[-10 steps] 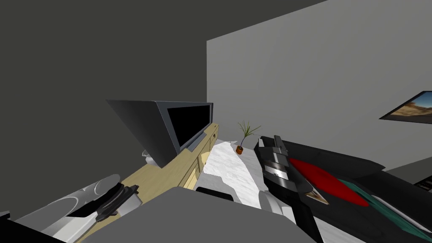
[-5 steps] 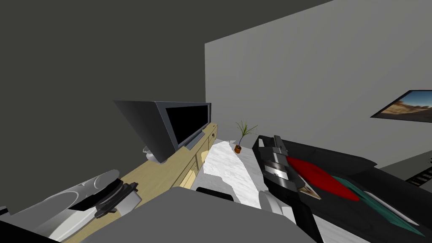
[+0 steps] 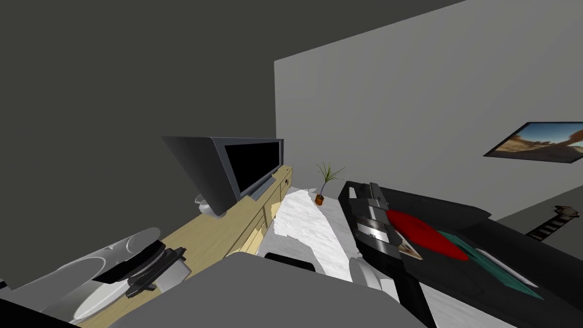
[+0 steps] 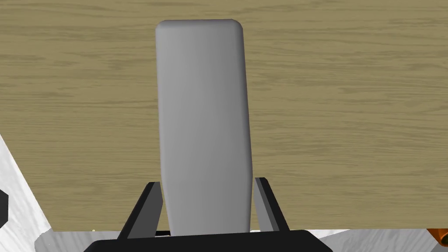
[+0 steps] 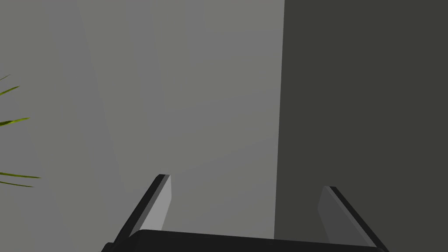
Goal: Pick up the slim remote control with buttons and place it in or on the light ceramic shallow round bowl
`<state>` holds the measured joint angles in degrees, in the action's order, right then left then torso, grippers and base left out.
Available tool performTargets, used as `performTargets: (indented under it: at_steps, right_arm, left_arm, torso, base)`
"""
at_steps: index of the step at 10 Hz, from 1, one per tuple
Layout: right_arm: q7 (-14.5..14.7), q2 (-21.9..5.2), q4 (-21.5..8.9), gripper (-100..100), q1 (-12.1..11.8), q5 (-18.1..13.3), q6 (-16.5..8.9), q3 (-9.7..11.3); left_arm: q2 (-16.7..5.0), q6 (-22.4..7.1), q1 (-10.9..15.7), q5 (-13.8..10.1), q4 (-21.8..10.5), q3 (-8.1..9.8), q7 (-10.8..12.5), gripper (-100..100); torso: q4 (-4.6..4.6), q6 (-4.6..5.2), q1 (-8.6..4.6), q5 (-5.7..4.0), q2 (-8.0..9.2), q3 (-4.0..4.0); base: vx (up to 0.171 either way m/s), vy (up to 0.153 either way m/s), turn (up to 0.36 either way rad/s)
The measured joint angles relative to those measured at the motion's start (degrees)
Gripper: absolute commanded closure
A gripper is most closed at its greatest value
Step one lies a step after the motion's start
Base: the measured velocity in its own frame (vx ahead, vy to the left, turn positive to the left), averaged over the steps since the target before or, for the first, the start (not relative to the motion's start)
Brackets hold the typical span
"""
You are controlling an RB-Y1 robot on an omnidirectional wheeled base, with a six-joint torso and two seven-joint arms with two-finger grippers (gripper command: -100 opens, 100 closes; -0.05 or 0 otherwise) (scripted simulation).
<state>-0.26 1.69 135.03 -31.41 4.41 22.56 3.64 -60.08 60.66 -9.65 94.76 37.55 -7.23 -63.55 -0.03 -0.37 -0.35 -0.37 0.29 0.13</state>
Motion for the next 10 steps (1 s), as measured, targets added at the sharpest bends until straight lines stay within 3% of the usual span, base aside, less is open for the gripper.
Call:
performTargets:
  at_steps: [6, 8, 10]
  right_arm:
    - [0.0, 0.0, 0.0, 0, 0.0, 0.0, 0.0, 0.0]
    - [0.0, 0.0, 0.0, 0, 0.0, 0.0, 0.0, 0.0]
    - [0.0, 0.0, 0.0, 0, 0.0, 0.0, 0.0, 0.0]
  left_arm:
    - [-1.1, 6.3, 1.1, 0.1, -1.8, 1.86, 0.2, 100]
    - [-3.3, 7.6, 0.2, -1.2, -1.3, 2.64, 1.6, 100]
    - [-4.2, 8.0, 1.1, -1.8, -3.9, 2.62, 0.7, 100]
  torso:
    - [0.03, 0.05, 0.10, -0.05, 0.01, 0.02]
    - [0.09, 0.05, 0.42, -0.06, 0.34, 0.20]
    - [0.10, -0.01, 0.55, -0.01, 0.20, 0.15]
  base:
    - [-0.069, 0.013, -0.095]
    - [-0.154, 0.119, -0.146]
    - [-0.109, 0.150, -0.173]
